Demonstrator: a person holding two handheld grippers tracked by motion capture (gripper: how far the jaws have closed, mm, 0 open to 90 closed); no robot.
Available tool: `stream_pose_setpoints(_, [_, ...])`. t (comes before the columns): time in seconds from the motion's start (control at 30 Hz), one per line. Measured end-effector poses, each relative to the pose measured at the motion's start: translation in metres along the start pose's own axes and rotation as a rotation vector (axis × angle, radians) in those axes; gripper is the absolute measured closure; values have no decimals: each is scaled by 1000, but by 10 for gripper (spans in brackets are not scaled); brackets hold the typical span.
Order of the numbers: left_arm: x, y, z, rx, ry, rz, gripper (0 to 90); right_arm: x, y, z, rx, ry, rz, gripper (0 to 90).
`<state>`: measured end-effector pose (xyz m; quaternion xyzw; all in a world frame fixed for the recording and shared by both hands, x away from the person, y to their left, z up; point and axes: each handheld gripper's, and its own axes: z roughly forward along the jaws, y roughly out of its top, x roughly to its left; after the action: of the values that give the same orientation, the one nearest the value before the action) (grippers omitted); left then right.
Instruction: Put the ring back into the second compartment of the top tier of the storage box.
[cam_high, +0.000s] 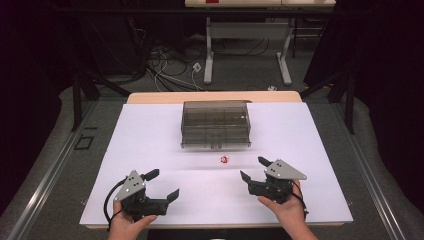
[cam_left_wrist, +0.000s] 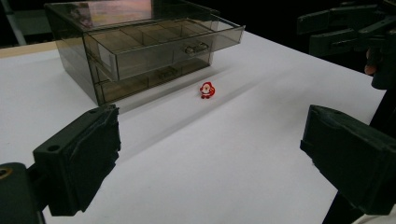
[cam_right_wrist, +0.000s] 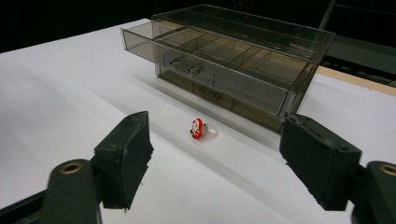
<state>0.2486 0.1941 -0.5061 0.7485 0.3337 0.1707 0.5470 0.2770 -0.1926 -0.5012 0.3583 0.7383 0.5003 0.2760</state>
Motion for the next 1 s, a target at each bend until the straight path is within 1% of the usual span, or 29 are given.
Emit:
stream_pose_setpoints(0.13, [1,0,0,2,2,-3,45,1,5,6,1,4,-18,209])
stream_pose_setpoints(0.2, [1,0,0,4,2,-3,45,1,6,7,3,8,-20,209])
stream_pose_setpoints(0.27, [2,-1,0,8,4,2,43,2,9,14,9,17,-17,210])
stream_pose_setpoints(0.33, [2,-1,0,6,3,-3,42,3,11,16,17,23,-14,215])
stream_pose_setpoints(0.37, [2,-2,1,1,6,-7,37,4,12,21,17,39,-12,237])
stream_pose_setpoints(0.43, [2,-1,0,10,1,-5,31,5,12,26,20,50,-10,249])
stream_pose_setpoints(0.5, [3,-2,1,12,2,-1,26,7,12,32,37,67,-4,270])
stream_pose_setpoints(0.53, [3,-2,1,12,2,-1,25,7,12,32,37,67,-4,270])
stream_pose_setpoints(0.57, [3,-2,1,12,0,-9,25,8,12,36,47,70,3,279])
stream_pose_setpoints(0.63, [4,-2,1,16,1,-10,24,10,11,45,82,84,-2,302])
stream_pose_setpoints(0.67, [4,-2,1,16,1,-10,24,10,11,45,82,84,-2,302])
stream_pose_setpoints(0.7, [4,-3,2,11,4,-17,24,11,11,51,110,91,-3,312])
stream_pose_setpoints(0.77, [4,-3,1,10,4,-16,24,10,10,56,129,104,4,322])
stream_pose_setpoints(0.8, [4,-3,1,10,4,-16,24,10,10,56,129,104,4,322])
stream_pose_setpoints(0.83, [4,-3,1,10,3,-16,24,9,10,61,151,109,4,329])
stream_pose_setpoints(0.97, [4,-3,1,18,-3,-16,24,8,8,66,161,107,7,342])
stream_pose_setpoints(1.0, [4,-3,1,19,-3,-17,24,7,7,70,168,109,7,352])
